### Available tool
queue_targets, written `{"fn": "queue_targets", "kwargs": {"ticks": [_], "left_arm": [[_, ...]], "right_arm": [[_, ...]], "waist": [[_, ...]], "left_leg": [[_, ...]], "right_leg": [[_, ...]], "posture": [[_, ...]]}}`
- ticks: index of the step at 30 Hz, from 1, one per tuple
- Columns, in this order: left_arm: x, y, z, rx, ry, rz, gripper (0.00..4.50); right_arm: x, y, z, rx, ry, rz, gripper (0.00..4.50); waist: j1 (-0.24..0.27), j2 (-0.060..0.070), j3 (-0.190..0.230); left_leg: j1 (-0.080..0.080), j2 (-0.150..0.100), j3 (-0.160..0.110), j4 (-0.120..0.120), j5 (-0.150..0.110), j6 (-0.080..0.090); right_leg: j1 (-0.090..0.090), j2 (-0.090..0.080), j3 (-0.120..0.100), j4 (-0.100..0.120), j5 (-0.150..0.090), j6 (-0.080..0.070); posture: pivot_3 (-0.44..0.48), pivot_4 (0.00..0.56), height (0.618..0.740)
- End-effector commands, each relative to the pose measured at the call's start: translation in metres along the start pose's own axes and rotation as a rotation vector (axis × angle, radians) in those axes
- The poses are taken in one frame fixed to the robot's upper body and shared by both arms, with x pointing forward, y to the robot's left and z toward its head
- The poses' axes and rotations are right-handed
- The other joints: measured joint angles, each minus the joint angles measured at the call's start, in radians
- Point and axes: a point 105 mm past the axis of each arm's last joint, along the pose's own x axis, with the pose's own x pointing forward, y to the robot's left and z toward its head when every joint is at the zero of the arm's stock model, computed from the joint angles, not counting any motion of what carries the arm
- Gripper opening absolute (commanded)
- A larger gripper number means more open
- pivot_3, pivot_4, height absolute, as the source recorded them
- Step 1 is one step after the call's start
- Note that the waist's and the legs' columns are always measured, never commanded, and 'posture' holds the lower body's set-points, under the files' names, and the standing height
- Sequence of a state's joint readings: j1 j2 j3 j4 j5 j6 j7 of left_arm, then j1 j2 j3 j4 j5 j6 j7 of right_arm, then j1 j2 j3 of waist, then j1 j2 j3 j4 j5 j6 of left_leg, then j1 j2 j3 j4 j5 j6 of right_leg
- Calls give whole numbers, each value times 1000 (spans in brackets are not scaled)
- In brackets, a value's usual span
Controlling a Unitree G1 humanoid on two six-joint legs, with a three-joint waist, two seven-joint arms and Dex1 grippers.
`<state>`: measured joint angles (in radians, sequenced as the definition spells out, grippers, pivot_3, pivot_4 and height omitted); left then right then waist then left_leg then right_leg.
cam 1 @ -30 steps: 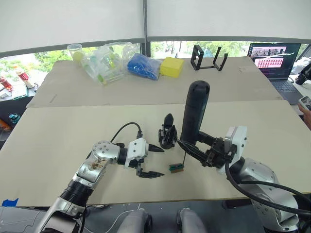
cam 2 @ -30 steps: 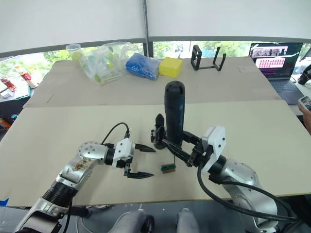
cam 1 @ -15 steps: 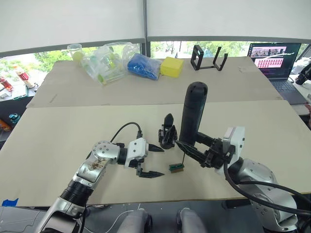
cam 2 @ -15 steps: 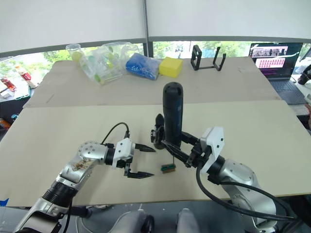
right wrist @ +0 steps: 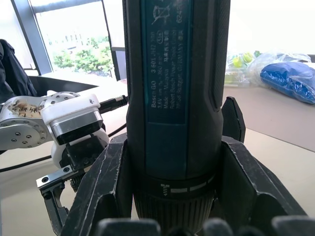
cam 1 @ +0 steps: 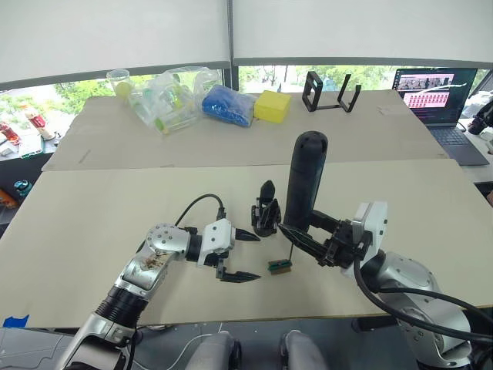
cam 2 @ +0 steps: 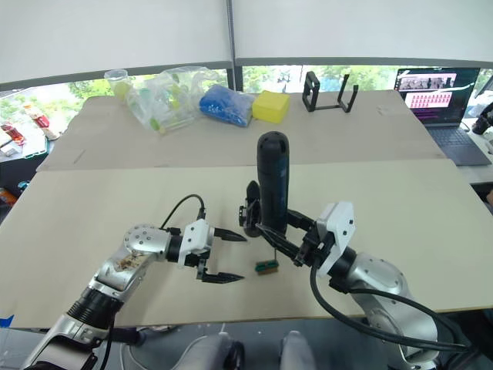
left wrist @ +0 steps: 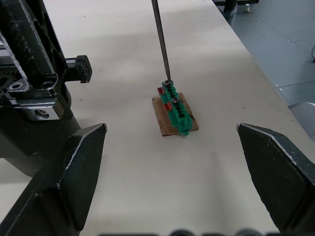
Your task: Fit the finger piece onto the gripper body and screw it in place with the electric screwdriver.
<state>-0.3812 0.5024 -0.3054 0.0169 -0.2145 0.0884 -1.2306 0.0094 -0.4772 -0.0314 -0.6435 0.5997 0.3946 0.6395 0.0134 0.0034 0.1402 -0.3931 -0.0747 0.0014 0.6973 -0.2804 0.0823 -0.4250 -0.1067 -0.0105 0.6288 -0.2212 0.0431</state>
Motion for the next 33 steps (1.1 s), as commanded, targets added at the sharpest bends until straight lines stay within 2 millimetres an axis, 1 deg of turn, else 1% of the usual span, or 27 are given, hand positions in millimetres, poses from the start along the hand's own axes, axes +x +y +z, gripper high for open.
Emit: {"fn": "queue_targets", "kwargs": {"ticks": [1,14,21,30,33], "left_arm": [[-2,1,7,37,-13,5,4500],[-3,2,5,38,-8,5,4500],[-3,1,4,41,-6,3,4500],[-3,2,4,46,-5,5,4500],[-3,2,4,45,-5,6,4500]], "right_arm": [[2,2,17,-58,-66,17,1913],[4,3,16,-53,-68,19,1913],[2,9,12,-24,-42,43,1913],[0,8,10,-14,-33,46,1913],[-2,8,12,-22,-31,46,1913]], "waist": [[0,0,0],[0,0,0],[0,0,0],[0,0,0],[0,0,0]], "left_leg": [[0,0,0,0,0,0],[0,0,0,0,0,0],[0,0,0,0,0,0],[0,0,0,0,0,0],[0,0,0,0,0,0]], "right_leg": [[0,0,0,0,0,0],[0,0,0,0,0,0],[0,0,0,0,0,0],[0,0,0,0,0,0],[0,0,0,0,0,0]], "posture": [[0,150,740],[0,150,740],[0,150,740],[0,150,740],[0,150,740]]}}
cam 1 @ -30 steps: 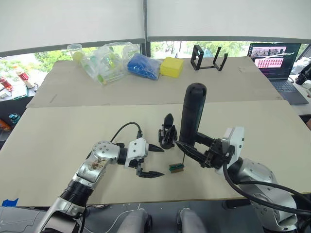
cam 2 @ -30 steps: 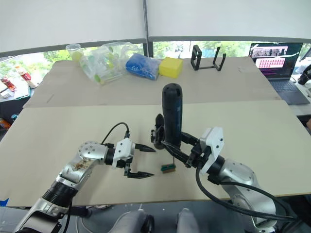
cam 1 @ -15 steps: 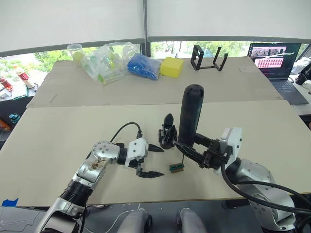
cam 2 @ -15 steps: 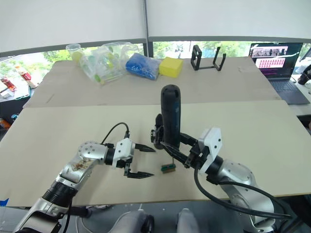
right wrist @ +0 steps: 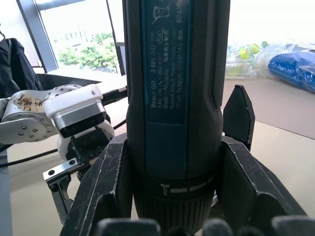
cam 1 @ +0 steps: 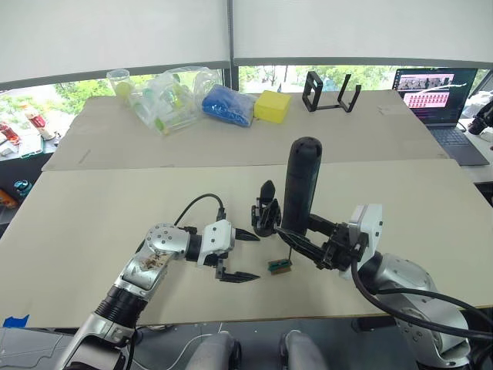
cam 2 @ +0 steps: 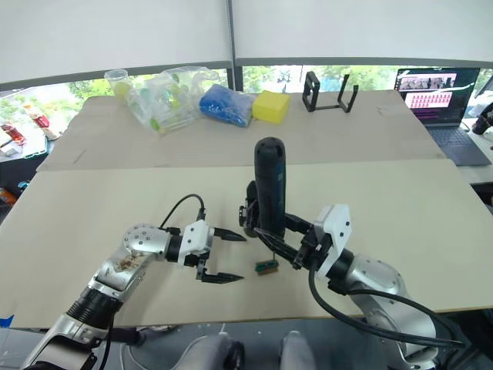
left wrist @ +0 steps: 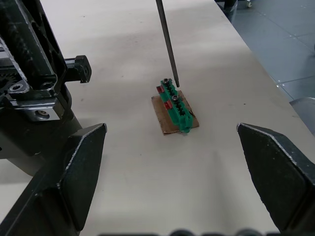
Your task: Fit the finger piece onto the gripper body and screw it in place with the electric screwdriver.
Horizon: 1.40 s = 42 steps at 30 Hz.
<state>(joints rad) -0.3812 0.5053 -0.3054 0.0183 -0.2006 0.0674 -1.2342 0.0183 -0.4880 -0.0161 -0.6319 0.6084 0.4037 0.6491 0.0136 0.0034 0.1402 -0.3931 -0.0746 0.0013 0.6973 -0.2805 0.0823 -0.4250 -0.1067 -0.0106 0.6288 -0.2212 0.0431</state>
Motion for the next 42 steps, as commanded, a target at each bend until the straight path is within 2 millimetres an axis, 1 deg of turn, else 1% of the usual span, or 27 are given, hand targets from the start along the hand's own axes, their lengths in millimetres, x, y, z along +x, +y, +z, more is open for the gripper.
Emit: {"fn": "queue_targets", "kwargs": {"ticks": [1,5,7,13,25,42], "left_arm": [[-2,2,4,22,-15,8,4500],[-2,2,4,23,-17,6,4500],[-1,2,4,23,-19,6,4500],[0,1,4,24,-24,5,4500],[-1,2,5,25,-21,10,4500],[-2,5,5,27,-18,13,4500]], "right_arm": [[-3,6,19,-53,-56,28,1913],[-3,3,32,-95,-93,12,1913],[-2,1,33,-102,-99,3,1913],[1,0,31,-99,-98,-3,1913],[6,4,33,-77,-106,12,1913],[3,3,25,-68,-78,3,1913]], "waist": [[0,0,0],[0,0,0],[0,0,0],[0,0,0],[0,0,0],[0,0,0]], "left_leg": [[0,0,0,0,0,0],[0,0,0,0,0,0],[0,0,0,0,0,0],[0,0,0,0,0,0],[0,0,0,0,0,0],[0,0,0,0,0,0]], "right_leg": [[0,0,0,0,0,0],[0,0,0,0,0,0],[0,0,0,0,0,0],[0,0,0,0,0,0],[0,0,0,0,0,0],[0,0,0,0,0,0]], "posture": [[0,150,740],[0,150,740],[0,150,740],[0,150,740],[0,150,740],[0,150,740]]}}
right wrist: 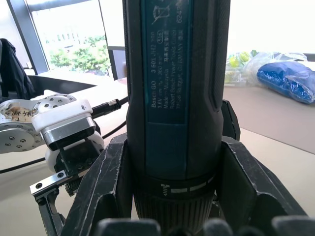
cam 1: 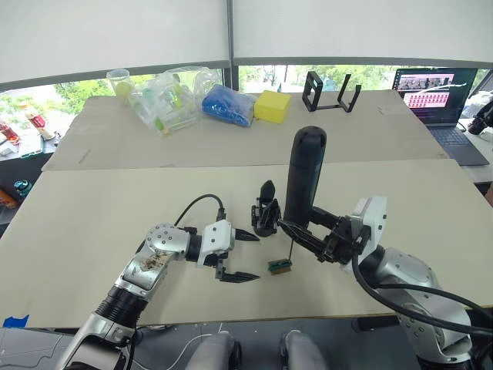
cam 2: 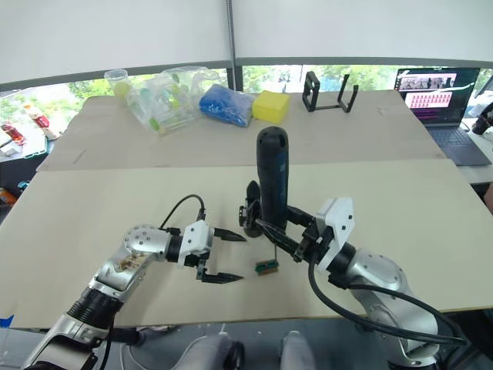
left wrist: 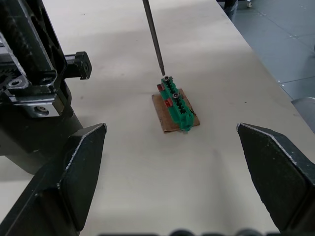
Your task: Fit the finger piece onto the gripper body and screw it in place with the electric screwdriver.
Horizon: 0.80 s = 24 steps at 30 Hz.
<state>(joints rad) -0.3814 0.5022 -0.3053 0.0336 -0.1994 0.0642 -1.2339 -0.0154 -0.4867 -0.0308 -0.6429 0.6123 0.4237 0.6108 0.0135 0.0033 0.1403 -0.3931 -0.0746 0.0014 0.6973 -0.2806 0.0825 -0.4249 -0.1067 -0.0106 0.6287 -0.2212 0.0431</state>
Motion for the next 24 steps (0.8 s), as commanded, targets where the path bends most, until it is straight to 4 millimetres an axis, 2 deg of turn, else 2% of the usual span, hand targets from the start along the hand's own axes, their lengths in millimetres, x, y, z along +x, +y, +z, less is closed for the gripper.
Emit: {"fn": "queue_targets", "kwargs": {"ticks": [1,24], "left_arm": [[-2,5,8,38,-20,10,4500],[-5,6,8,41,-14,19,4500]], "right_arm": [[0,8,17,-42,-64,34,1913],[3,3,12,-45,-59,35,1913]], "waist": [[0,0,0],[0,0,0]], "left_leg": [[0,0,0,0,0,0],[0,0,0,0,0,0]], "right_leg": [[0,0,0,0,0,0],[0,0,0,0,0,0]], "posture": [[0,150,740],[0,150,740]]}}
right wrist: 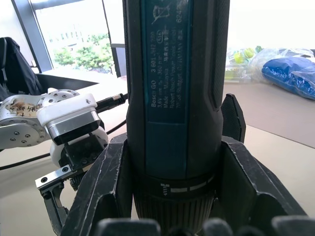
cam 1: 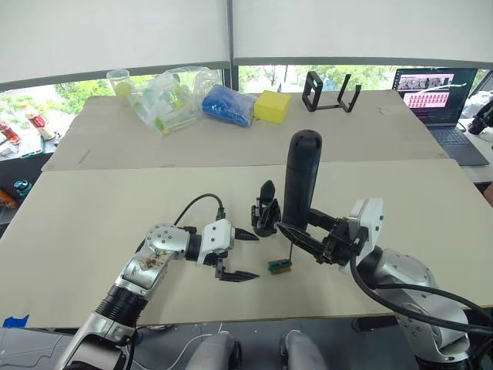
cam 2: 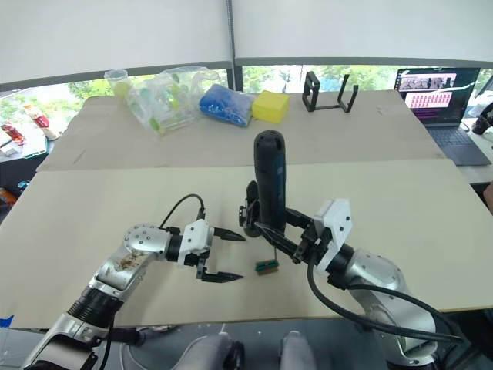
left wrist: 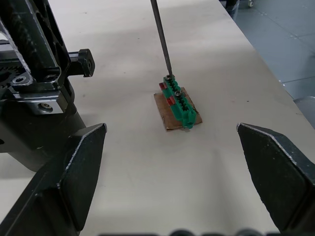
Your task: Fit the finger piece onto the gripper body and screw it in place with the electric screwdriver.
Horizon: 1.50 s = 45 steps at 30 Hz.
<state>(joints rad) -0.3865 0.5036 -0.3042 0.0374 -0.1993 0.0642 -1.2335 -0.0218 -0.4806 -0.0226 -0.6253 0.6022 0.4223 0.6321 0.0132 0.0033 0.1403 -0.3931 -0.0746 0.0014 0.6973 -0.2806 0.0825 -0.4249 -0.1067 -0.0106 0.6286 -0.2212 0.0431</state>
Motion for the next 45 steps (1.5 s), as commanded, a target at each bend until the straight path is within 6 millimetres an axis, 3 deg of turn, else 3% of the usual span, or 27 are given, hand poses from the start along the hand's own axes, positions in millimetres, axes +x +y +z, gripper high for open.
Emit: {"fn": "queue_targets", "kwargs": {"ticks": [1,45], "left_arm": [[-4,5,8,40,-16,16,4500],[-5,6,7,44,-11,17,4500]], "right_arm": [[2,3,16,-52,-65,18,1913],[0,-2,21,-61,-67,5,1913]], "waist": [[0,0,0],[0,0,0]], "left_leg": [[0,0,0,0,0,0],[0,0,0,0,0,0]], "right_leg": [[0,0,0,0,0,0],[0,0,0,0,0,0]], "posture": [[0,150,740],[0,150,740]]}}
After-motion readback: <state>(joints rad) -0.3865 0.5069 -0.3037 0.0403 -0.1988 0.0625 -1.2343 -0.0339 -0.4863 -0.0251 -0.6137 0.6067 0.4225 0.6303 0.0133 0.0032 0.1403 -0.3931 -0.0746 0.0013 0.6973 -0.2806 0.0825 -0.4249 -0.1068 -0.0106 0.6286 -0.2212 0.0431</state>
